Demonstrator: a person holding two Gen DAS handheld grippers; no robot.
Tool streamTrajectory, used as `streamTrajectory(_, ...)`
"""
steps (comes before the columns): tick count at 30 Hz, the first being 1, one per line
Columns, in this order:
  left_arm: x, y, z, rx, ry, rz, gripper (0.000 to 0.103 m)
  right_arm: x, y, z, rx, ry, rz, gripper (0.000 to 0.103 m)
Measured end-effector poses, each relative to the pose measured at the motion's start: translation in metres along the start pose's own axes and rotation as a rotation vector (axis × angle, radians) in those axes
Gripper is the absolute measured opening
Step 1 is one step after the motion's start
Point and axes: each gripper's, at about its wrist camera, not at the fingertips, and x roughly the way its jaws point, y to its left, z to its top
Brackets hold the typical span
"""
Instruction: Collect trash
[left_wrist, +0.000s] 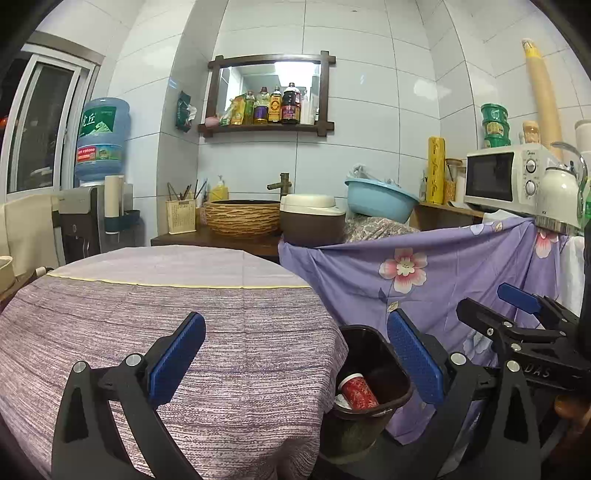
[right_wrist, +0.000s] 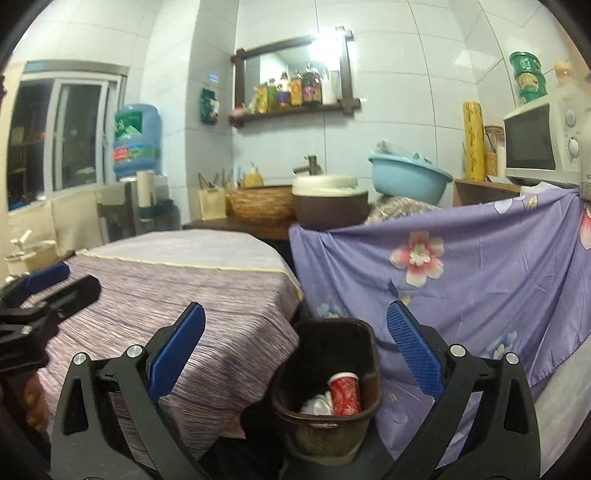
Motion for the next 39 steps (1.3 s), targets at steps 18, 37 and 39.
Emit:
streamTrajectory(18, -0.016, 0.006, -0.002, -0.020, -0.025, 0.021, 0.098, -0.024, 0.012, 0.003, -0.012, -0.034, 0.023, 0.097)
streamTrajectory(37, -0.015, 0.005, -0.001, -0.015, -0.016, 0.015, 0.098, -0.022, 0.008, 0.003, 0.008, -0.028, 0.002, 0.097)
streamTrajectory(39, -0.015, 0.004, -0.001, -0.015, -0.017, 0.018, 0.098, -0.021, 0.007, 0.003, 0.009, -0.028, -0.001, 0.097)
